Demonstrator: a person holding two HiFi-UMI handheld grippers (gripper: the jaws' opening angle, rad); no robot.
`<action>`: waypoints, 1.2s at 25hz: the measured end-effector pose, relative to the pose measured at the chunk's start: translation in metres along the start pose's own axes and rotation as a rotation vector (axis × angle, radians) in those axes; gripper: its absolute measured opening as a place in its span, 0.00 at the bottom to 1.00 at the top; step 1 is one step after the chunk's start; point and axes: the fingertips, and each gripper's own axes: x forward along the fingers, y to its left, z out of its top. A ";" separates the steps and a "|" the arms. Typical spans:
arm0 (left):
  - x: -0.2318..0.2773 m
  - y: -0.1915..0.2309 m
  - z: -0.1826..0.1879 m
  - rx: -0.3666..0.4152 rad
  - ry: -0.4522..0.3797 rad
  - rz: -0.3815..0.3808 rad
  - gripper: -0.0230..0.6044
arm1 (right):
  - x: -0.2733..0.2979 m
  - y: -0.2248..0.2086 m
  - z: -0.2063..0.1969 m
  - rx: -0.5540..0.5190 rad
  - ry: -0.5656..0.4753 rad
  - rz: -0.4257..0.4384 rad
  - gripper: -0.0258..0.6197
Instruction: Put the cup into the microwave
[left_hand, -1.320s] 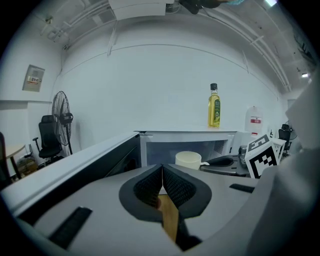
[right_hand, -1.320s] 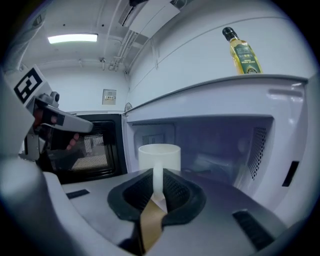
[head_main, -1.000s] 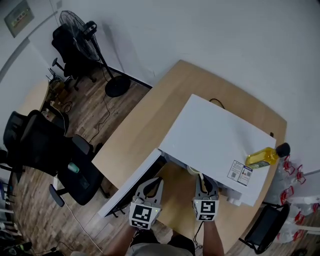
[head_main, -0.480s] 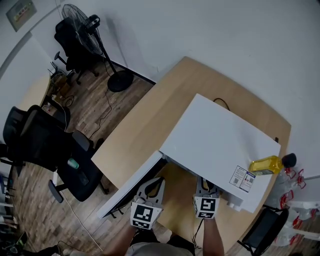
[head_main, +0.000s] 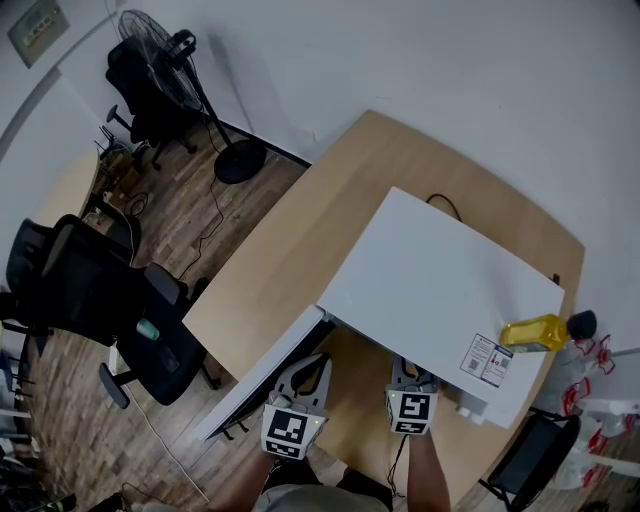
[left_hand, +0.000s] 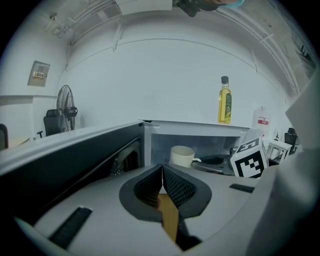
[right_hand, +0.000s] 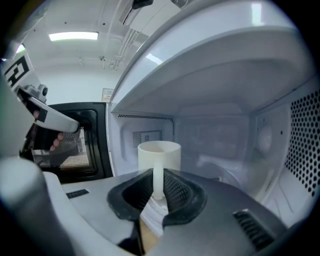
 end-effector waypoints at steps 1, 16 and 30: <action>0.000 0.000 0.000 0.001 0.000 -0.001 0.08 | 0.000 0.000 0.000 -0.001 0.001 -0.004 0.13; -0.009 -0.001 0.002 0.011 -0.007 -0.011 0.08 | -0.003 0.007 0.002 0.031 0.006 0.021 0.37; -0.025 -0.020 0.023 0.052 -0.051 -0.080 0.08 | -0.043 0.002 0.023 0.047 -0.018 -0.057 0.37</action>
